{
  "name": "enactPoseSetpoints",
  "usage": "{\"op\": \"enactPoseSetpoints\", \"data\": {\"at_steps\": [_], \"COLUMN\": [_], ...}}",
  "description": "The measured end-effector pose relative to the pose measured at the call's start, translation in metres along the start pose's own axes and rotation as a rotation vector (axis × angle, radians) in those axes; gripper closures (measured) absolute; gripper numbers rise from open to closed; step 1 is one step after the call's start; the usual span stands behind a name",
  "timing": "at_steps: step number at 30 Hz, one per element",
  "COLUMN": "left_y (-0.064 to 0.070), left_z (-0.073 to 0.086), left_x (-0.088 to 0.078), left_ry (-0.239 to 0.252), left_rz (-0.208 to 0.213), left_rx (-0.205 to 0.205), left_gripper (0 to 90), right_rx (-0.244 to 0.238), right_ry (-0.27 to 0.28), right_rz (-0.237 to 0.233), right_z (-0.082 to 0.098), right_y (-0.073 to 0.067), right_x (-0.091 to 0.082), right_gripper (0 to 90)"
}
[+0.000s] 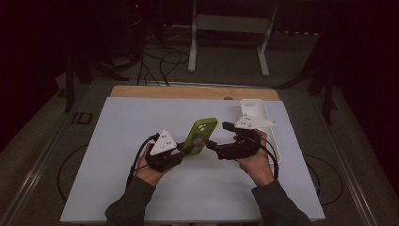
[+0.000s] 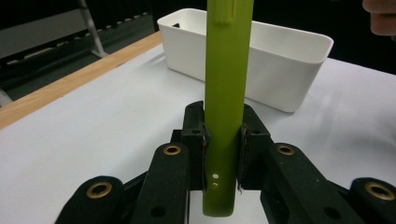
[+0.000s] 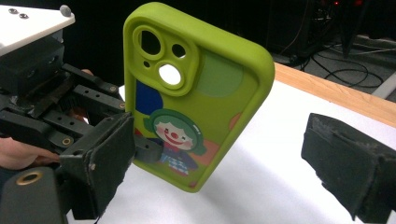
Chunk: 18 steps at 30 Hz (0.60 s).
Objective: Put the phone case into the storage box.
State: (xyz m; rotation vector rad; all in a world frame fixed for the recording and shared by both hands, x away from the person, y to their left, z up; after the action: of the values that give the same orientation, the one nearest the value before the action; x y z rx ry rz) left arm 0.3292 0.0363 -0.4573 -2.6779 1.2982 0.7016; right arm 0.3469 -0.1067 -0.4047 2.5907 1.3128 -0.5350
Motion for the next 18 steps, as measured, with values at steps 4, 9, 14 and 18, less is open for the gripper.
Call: {"op": "enactPoseSetpoints", "data": {"at_steps": [4,9,14,18], "left_y": [0.0008,0.0018,0.0026,0.0033], "left_z": [-0.0006,-0.0009,-0.0014,-0.0010], "left_x": [0.0010,0.0024,0.0039,0.0055], "left_ry": [0.005,0.009,0.017,0.022], "left_rz": [-0.013,-0.039,-0.052,-0.061], "left_rx": [-0.003,-0.003,-0.009,-0.017], "left_gripper": [77.8,77.7,77.7,77.8], "right_rx": [0.003,0.018,0.029,0.040], "right_ry": [0.010,0.025,0.032,0.041], "right_rz": [0.006,0.013,0.028,0.040], "right_z": [-0.0014,-0.0035,-0.0055,-0.0073], "right_y": [-0.0005,-0.0004,0.0003,0.0009], "right_x": [0.0001,-0.0007,-0.0014,-0.0013], "right_gripper": [9.3,9.1,9.1,9.1]}}
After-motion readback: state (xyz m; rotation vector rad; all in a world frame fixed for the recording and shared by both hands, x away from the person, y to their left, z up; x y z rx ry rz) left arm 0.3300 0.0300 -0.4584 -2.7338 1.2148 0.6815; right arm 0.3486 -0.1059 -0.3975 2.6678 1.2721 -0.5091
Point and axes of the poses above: each handheld gripper's, and its own axes: x roughly forward along the jaws, z roughly out of its underside, y roughly to its right, the point moved 8 cm from there along x, roughly forward along the jaws, and after that the axes turned 9 degrees about -x, right-handed, at the moved point
